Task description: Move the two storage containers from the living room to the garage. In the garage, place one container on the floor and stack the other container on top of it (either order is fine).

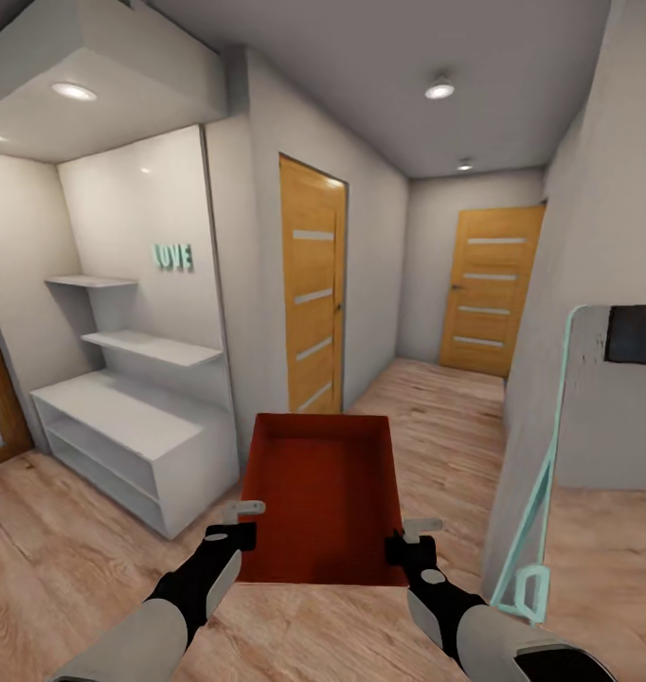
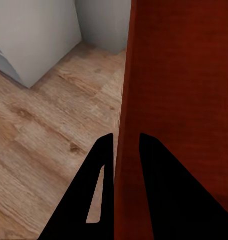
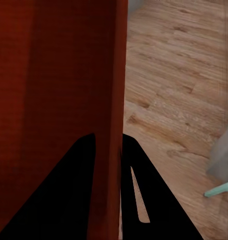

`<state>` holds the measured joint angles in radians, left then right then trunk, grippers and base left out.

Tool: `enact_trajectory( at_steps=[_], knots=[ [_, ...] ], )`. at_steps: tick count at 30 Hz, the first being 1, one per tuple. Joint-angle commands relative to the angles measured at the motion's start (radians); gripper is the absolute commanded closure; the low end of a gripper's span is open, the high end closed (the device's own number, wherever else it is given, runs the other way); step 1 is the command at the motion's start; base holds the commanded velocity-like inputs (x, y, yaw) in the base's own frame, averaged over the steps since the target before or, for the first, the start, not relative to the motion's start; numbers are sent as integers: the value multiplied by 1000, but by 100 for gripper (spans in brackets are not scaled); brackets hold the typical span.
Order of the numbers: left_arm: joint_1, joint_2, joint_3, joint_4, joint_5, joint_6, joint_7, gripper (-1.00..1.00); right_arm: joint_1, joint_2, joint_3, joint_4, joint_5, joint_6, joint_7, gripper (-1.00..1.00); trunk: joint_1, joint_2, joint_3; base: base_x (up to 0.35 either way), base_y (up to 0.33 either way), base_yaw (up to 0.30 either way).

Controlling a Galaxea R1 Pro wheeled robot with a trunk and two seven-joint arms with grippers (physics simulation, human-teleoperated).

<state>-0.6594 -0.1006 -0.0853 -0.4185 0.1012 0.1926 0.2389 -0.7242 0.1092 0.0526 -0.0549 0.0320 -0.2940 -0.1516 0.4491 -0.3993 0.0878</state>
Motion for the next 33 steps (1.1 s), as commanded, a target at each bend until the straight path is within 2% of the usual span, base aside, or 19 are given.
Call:
enact_trajectory(
  at_steps=[1, 33],
  knots=[
    [0, 1, 42, -5, -18, -75, 25, 100, 0, 0, -48, 0, 14, 1, 12, 100, 1, -1, 0, 321, 114, -256],
    [0, 1, 42, -6, -18, -75, 25, 100, 0, 0, -48, 1, 14, 1, 12, 100, 1, -1, 0, 321, 117, -261]
  ],
)
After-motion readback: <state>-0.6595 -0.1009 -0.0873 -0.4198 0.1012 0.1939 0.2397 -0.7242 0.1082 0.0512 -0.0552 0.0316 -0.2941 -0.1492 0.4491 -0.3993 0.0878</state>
